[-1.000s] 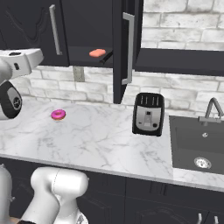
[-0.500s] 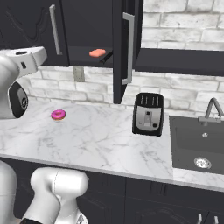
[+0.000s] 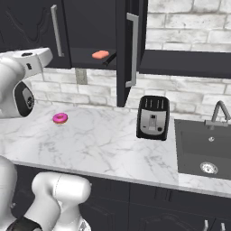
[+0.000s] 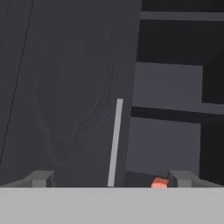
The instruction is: Pick the bar soap and dish brush from the cabinet and place them on the counter.
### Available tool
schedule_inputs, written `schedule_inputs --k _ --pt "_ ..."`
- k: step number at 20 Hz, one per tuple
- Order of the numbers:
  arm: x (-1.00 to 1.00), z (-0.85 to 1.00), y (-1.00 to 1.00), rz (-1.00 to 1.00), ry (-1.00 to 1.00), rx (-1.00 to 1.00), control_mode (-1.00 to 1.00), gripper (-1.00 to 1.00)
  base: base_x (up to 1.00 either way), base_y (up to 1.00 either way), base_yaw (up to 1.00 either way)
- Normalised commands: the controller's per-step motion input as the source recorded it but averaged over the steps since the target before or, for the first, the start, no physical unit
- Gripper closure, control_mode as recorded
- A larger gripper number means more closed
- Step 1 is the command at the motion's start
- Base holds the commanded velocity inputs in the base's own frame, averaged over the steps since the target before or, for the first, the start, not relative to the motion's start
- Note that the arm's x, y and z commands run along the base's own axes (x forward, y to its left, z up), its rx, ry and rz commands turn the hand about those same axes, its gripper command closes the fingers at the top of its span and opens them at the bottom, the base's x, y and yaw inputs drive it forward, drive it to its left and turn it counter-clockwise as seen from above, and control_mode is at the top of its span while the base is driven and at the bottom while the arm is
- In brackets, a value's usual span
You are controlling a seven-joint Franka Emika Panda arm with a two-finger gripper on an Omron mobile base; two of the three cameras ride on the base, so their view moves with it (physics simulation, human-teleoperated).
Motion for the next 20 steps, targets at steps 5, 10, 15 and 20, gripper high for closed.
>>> schedule_inputs --k 5,10,15,20 --pt "0.44 0.0 0.0 -0.02 0.04 0.0 -1.0 -1.0 0.0 0.0 0.0" --pt "0.41 -0.01 0.0 0.0 -0.02 0.0 -1.0 -1.0 0.0 0.0 0.0" --pt "0.36 0.0 0.0 0.0 -0.06 0.0 -1.0 -1.0 0.0 0.0 0.0" --pt "0.35 0.0 0.0 0.0 -0.05 0.0 -1.0 -1.0 0.0 0.0 0.0"
